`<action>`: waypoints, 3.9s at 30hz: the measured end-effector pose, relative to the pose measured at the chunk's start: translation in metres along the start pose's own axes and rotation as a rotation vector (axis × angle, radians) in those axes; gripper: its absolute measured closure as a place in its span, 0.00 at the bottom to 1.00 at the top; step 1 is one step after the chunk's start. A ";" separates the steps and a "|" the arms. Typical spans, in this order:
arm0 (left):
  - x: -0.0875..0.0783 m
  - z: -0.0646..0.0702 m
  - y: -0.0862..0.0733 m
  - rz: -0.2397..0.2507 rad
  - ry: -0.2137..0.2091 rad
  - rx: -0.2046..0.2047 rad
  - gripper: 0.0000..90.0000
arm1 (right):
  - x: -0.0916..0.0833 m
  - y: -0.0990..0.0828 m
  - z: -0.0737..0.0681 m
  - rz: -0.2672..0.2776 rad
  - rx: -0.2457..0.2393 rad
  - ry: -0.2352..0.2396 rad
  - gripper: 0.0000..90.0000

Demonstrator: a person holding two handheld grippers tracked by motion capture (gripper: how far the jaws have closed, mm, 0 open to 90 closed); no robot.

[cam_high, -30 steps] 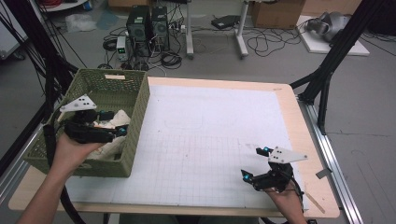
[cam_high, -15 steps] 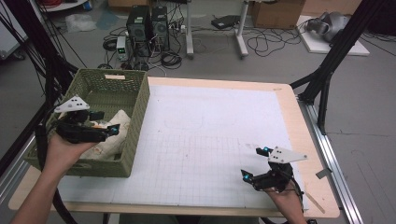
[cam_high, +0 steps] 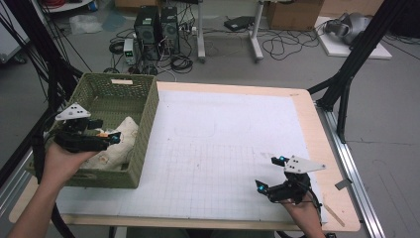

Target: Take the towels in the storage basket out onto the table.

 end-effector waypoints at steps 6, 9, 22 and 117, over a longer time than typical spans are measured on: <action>0.000 -0.005 -0.002 -0.012 0.021 0.001 0.23 | 0.000 0.000 0.000 0.003 0.001 0.001 0.01; 0.000 -0.008 -0.003 -0.016 0.030 0.004 0.23 | 0.000 0.000 0.000 0.003 0.002 0.002 0.01; 0.004 -0.017 -0.011 -0.056 0.062 0.003 0.23 | 0.000 0.000 0.000 -0.001 0.001 -0.001 0.01; -0.022 -0.046 -0.005 -0.012 -0.063 -0.161 0.92 | -0.001 0.001 0.001 0.009 0.003 -0.006 0.01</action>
Point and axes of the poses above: each handheld gripper's, and its own axes: x roughly forward along the jaws, y roughly out of its top, z roughly to its right, the point moved 3 cm from there along x, roughly forward along the jaws, and after that the axes turned 8 degrees about -x, right-handed, at the moved point
